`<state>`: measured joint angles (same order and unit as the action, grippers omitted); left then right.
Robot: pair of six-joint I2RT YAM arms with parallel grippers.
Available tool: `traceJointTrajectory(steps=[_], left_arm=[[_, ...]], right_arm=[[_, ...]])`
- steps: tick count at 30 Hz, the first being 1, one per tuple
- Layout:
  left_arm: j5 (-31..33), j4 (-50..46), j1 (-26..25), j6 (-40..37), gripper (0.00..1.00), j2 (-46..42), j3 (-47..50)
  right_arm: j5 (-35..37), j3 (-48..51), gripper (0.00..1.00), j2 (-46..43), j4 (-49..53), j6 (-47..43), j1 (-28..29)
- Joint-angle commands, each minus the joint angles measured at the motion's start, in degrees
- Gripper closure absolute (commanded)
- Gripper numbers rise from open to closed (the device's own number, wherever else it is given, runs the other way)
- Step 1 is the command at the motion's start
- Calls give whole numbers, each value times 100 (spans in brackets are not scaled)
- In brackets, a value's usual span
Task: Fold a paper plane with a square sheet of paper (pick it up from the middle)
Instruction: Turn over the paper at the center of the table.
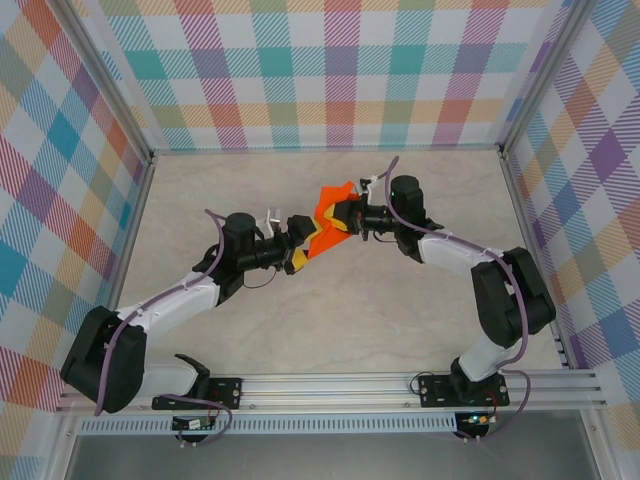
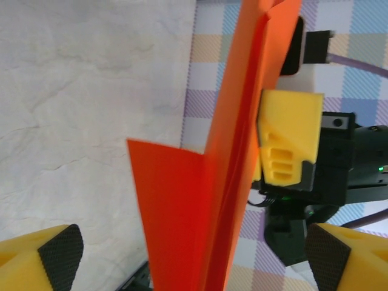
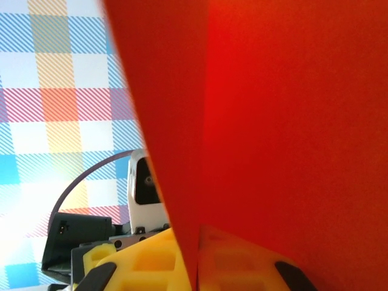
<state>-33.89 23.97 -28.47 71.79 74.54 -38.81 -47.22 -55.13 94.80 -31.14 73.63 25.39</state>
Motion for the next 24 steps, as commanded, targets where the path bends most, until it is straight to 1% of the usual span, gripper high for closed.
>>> traceJointTrajectory(steps=[1,3,5,7,11,15,18,19,21,23,24], left_arm=[[-133,1007,2,377,10,123,-71],[-116,1071,-43,379,15,157,-141],[-94,1097,-54,364,24,166,-147],[-37,1082,-54,326,34,147,-113],[44,1152,-59,299,52,96,-72],[66,872,-67,77,71,4,-140],[49,735,-71,-29,82,-17,-170],[40,704,-71,-69,86,-18,-179],[61,486,-71,-195,90,-35,-214],[104,36,-71,-468,92,-85,-325],[168,-316,-71,-655,93,-126,-408]], right_arm=[[-339,-68,92,32,-455,458,34],[-373,-54,92,3,-455,487,45],[-386,-25,92,-22,-455,480,50],[-408,17,92,-36,-444,472,47],[-452,106,91,-65,-455,489,46],[-469,140,90,-120,-353,414,45],[-465,100,88,-181,-117,273,46],[-465,86,86,-212,-38,201,45],[-425,19,81,-314,398,-65,37],[-284,-103,70,-462,1200,-571,14],[-98,-173,61,-577,1747,-897,-11]])
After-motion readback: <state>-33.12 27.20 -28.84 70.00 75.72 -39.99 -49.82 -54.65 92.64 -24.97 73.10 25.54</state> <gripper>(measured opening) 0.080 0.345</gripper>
